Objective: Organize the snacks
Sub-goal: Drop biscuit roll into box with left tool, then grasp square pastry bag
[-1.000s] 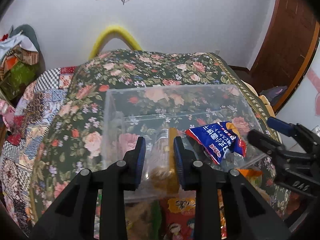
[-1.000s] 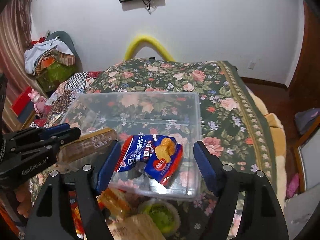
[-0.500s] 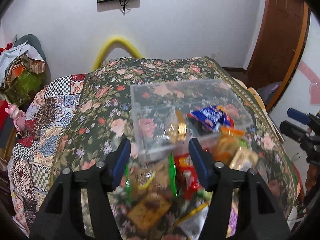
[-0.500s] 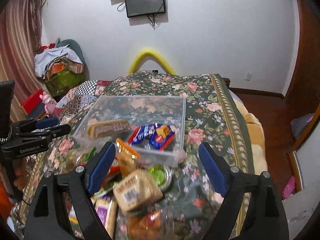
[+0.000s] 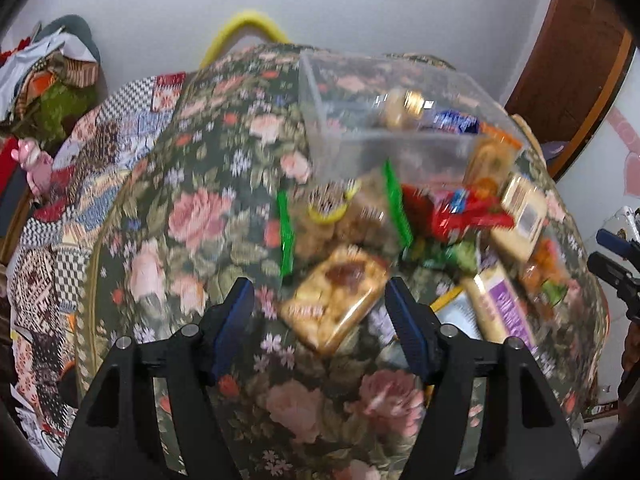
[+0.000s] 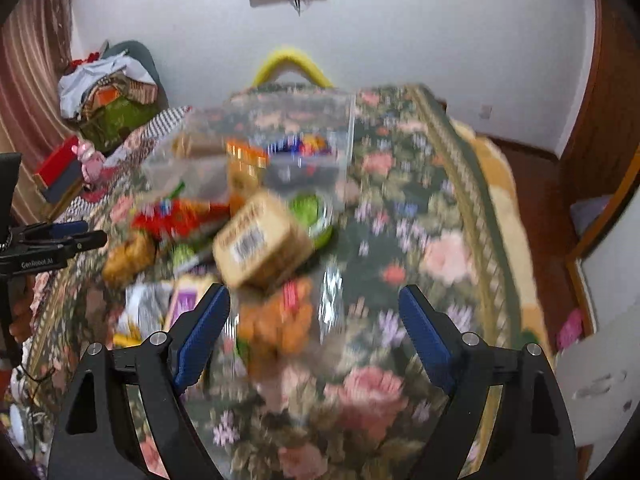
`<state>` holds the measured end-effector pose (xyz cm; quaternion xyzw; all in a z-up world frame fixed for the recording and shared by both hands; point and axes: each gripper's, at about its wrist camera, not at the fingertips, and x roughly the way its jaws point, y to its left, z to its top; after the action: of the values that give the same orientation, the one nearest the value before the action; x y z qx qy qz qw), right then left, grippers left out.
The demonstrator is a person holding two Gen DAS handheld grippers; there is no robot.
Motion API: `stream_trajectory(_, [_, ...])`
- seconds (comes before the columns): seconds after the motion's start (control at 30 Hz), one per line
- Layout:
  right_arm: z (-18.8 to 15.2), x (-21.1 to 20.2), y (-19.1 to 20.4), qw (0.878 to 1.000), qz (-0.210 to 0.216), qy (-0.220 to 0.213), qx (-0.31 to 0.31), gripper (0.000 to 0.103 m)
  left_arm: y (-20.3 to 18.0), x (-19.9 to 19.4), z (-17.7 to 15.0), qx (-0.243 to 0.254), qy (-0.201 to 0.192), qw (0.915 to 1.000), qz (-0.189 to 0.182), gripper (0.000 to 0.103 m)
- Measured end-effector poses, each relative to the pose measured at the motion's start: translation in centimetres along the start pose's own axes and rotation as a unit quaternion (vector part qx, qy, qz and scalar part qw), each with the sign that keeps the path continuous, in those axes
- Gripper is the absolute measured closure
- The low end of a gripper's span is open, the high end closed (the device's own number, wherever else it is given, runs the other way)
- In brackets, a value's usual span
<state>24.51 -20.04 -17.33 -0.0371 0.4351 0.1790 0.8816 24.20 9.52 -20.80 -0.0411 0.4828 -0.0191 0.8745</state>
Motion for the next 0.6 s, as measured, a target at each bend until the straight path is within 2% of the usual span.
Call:
stream_trajectory(0.1, [-1.0,0.8,0.3,1.0,0.023,0.017,0.005,0.017,0.3,1.6,-0.7,-0.004,0.017,0.9998,-0.003,0.035])
stream_trajectory(0.3, [-0.9,2.3,0.9,0.999,0.025,0.031,0.003,0.015,0.5,4.4,-0.4,-0.02,0.037,0.9985,-0.035,0.032])
stream_trajectory(0.6, [-1.4,4.6,1.3,0.998,0.028,0.051,0.014,0.014,-0.8,7.3,0.2,-0.004,0.041,0.9987,-0.031,0.03])
